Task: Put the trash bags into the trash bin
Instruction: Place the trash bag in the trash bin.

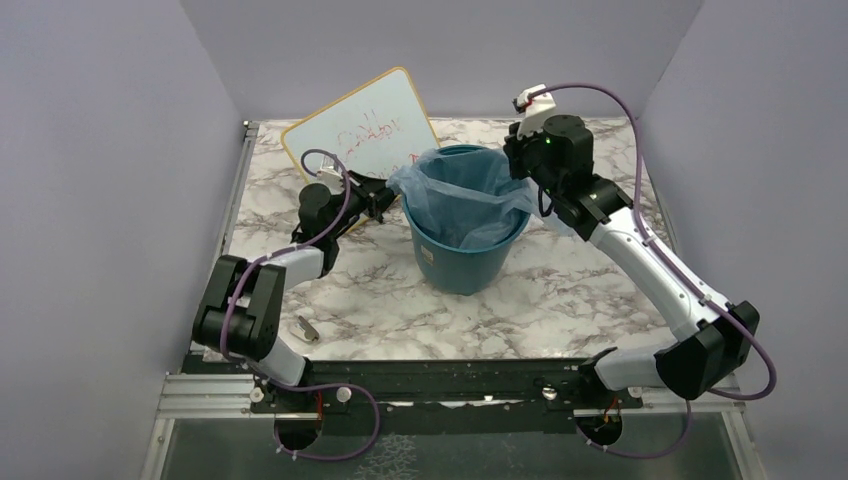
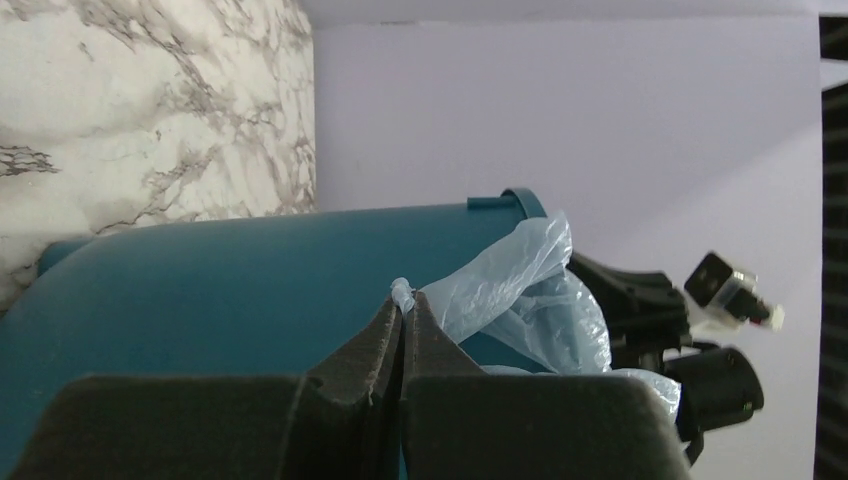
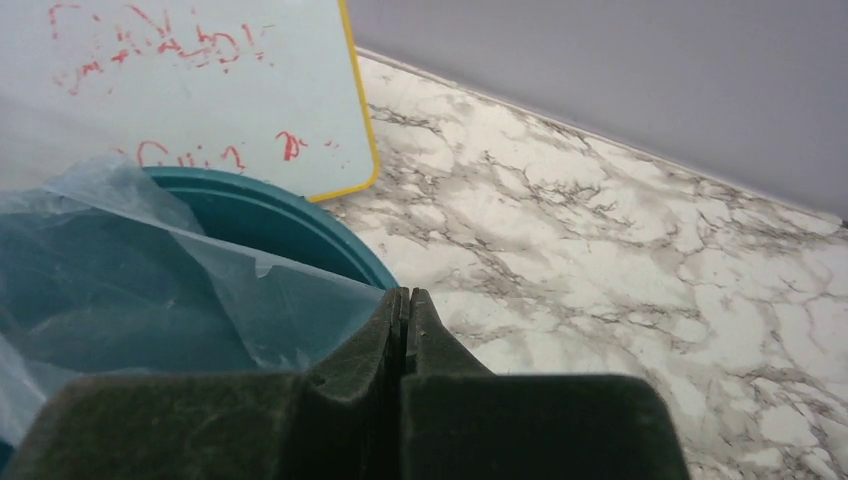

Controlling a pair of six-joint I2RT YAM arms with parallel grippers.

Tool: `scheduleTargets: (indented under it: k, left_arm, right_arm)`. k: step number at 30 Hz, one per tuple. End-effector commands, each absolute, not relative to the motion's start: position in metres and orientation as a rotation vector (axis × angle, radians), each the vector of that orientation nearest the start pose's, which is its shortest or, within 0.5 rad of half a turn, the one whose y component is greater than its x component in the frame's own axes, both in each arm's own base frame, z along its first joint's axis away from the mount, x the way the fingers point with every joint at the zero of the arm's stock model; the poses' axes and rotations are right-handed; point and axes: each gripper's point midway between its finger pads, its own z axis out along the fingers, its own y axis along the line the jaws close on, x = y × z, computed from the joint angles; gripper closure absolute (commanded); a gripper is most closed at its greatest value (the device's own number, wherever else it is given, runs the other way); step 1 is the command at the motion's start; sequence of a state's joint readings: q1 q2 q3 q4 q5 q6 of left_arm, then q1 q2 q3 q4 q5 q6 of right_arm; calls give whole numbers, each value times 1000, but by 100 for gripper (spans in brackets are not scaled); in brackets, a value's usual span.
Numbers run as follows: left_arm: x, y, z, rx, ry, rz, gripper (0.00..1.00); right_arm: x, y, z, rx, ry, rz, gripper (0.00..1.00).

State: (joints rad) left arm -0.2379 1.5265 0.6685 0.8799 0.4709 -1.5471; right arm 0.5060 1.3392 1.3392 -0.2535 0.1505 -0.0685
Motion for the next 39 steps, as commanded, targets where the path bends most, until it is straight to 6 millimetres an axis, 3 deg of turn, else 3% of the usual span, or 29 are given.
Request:
scheduleTargets:
  k: [1,7,11,16,18,20,22,25,29,34,39]
  left_arm:
    - [363,-225,243,-461,1682,-1837,100]
    - [348,-225,257,-318,1573,-1985,100]
    - [348,-226,264,-263,1556,-2025,100]
    - [355,-228,264,-241,1640,-1926,100]
    - [356,-228,261,-241,1675,-1881,100]
    - [355,-228,259,-235,1690,-1855,100]
    - [355,-228,257,-245,1700,-1849,100]
    - [354,-228,256,-248,1702,-1851,100]
    - [352,-228,261,-231,1695,-1851,100]
    - [350,-228,262,-221,1710,-1849,100]
    - [350,-228,262,-224,1723,-1835,100]
  right_arm:
    - [415,164,348,-299,1732,44,99]
    - [429,158,336,-289,1747,-3,99]
    - [427,164,334,-319,1758,28,99]
    - [406,177,370,-428,1633,128,84]
    - [395,191,383,-530,1575,194,77]
    - [373,219,385,-753,1503,316,70]
    - [348,244,371,-1007,1440,423,53]
    - [331,260,354,-1195,1389,510,46]
    - [343,261,345,-1207,1404,471,43]
    - [346,273,314,-1439,1320,283,36]
    - [364,272,313,-1428,1288,161,36]
